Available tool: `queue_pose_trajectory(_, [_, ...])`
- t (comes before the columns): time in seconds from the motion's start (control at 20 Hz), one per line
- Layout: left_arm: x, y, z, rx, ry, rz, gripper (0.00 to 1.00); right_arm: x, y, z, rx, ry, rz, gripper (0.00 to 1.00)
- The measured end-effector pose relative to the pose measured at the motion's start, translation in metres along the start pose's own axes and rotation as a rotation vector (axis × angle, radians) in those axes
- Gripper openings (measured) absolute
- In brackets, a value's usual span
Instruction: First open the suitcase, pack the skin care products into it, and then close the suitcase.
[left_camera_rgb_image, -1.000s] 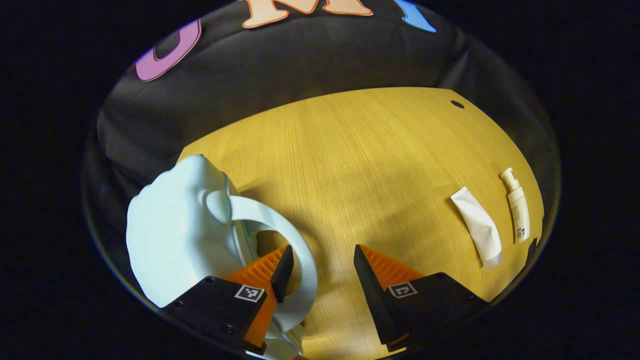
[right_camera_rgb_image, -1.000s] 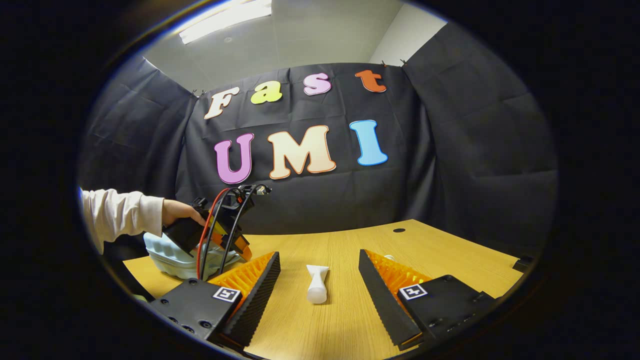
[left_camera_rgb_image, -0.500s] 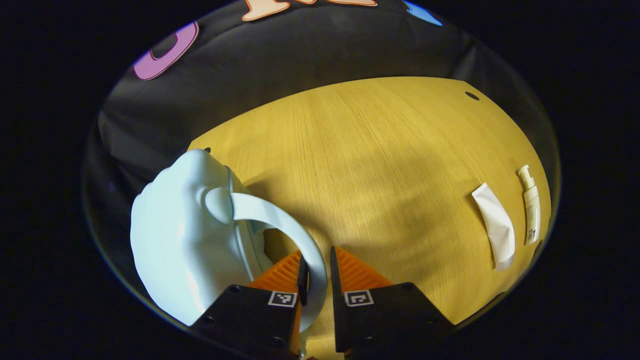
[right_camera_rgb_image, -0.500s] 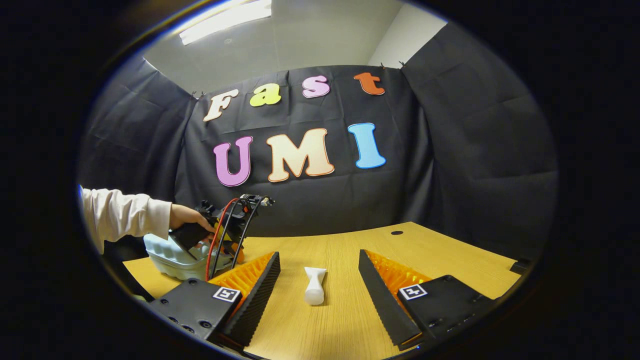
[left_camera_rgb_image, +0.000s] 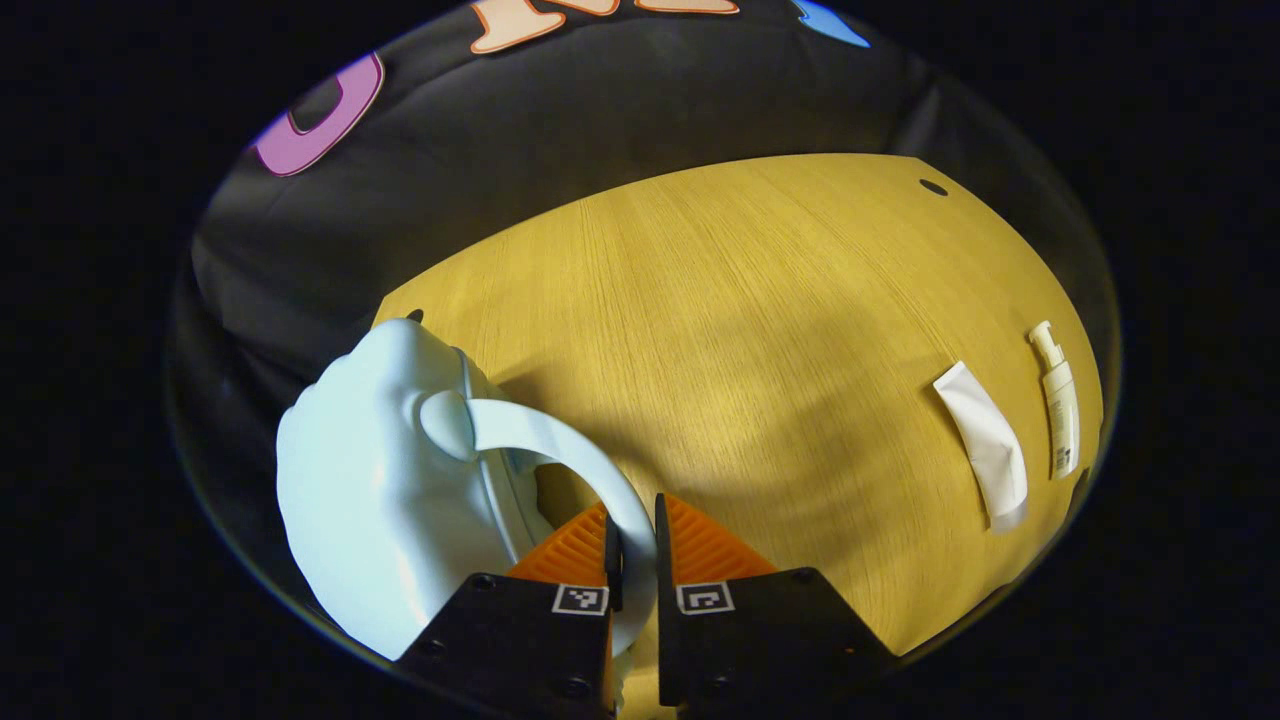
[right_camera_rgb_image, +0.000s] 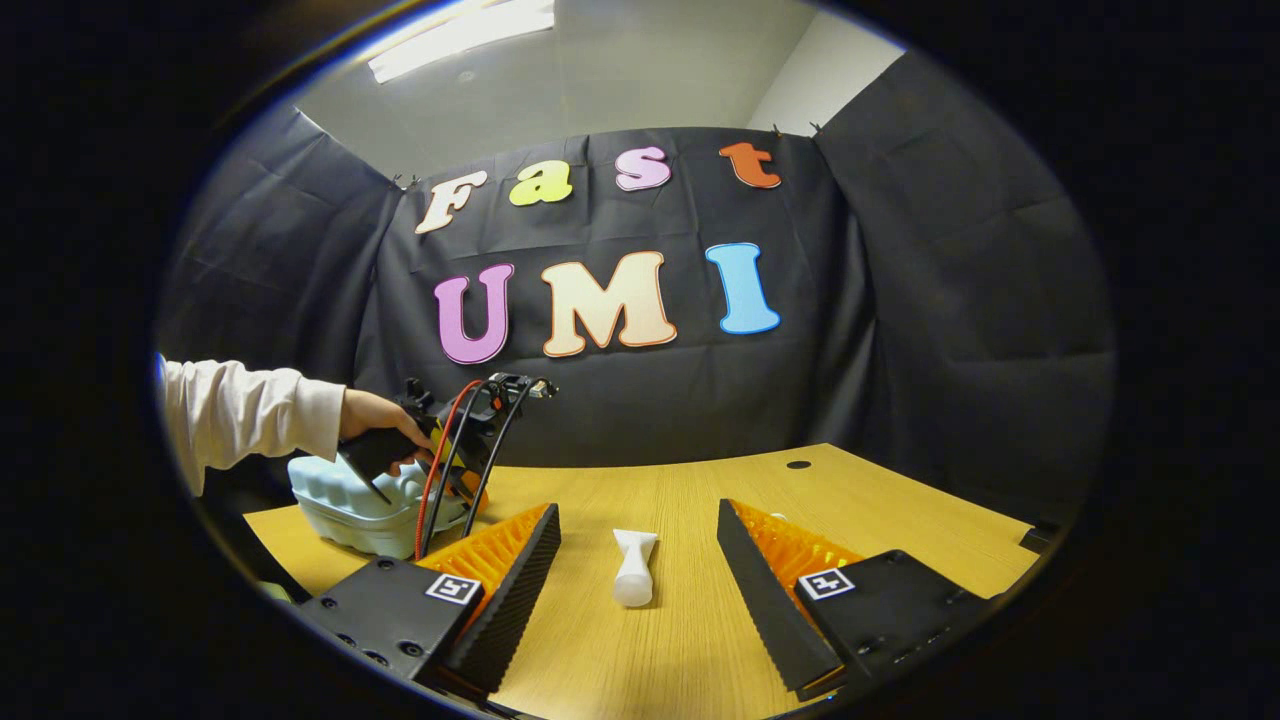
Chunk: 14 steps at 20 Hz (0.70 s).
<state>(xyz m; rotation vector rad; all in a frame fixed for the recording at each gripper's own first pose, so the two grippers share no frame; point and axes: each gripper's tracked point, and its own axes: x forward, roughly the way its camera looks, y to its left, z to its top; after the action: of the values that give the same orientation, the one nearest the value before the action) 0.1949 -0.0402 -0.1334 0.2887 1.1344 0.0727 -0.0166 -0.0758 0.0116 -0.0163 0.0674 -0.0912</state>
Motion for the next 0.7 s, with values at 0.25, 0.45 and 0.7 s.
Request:
queue_pose_trajectory(0.25, [-0.016, -0.001, 0.012, -0.042, -0.03, -0.014, 0.09, -0.001, 0.0, -0.002, 0.018, 0.01, 0.002, 0.99])
queue_pose_trajectory(0.45, [-0.03, 0.0, 0.018, -0.055, -0.059, -0.029, 0.07, -0.001, 0.005, -0.002, 0.011, 0.011, 0.009, 0.99])
queue_pose_trajectory(0.7, [-0.056, 0.004, 0.03, -0.073, -0.116, -0.023, 0.06, -0.002, 0.008, 0.001, 0.003, 0.005, 0.016, 0.99])
